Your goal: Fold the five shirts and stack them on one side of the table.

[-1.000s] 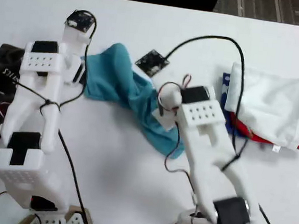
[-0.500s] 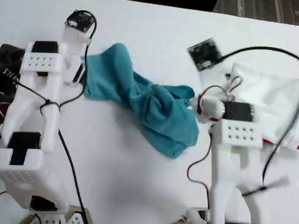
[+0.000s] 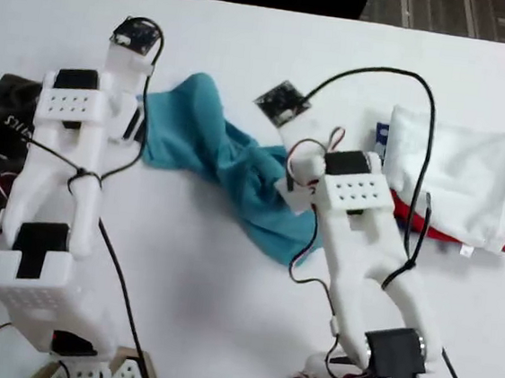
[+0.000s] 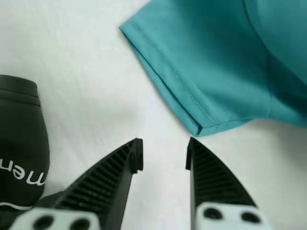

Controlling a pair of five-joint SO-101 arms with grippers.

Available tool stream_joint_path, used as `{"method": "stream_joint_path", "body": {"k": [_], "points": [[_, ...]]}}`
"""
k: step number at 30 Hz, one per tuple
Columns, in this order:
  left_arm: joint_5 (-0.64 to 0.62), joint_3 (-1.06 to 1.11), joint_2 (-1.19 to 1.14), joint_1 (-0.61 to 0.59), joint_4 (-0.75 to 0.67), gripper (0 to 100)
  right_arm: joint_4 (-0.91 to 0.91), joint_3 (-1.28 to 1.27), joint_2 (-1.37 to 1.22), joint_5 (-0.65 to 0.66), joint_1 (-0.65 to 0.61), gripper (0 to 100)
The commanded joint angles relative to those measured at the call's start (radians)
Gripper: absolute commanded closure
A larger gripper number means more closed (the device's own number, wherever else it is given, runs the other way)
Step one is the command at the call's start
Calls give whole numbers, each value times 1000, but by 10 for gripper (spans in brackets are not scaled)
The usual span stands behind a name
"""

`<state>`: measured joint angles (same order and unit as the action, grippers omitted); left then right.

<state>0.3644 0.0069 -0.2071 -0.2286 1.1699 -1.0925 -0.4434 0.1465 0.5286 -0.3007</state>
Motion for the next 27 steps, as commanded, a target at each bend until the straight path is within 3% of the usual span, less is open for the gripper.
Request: {"method": "stream_joint_path", "body": {"k": [1,8,14,27], "points": [[-2,-5,69,-5,-14,827,-41,40,31,9,-36,773],[-2,-5,69,-5,-15,827,-16,6,-8,3,-62,775],[-2,-5,69,-6,-15,827,-108,3,70,9,-153,773],[-2,-5,69,-6,-15,827,-180,17,153,11,-188,773]]}}
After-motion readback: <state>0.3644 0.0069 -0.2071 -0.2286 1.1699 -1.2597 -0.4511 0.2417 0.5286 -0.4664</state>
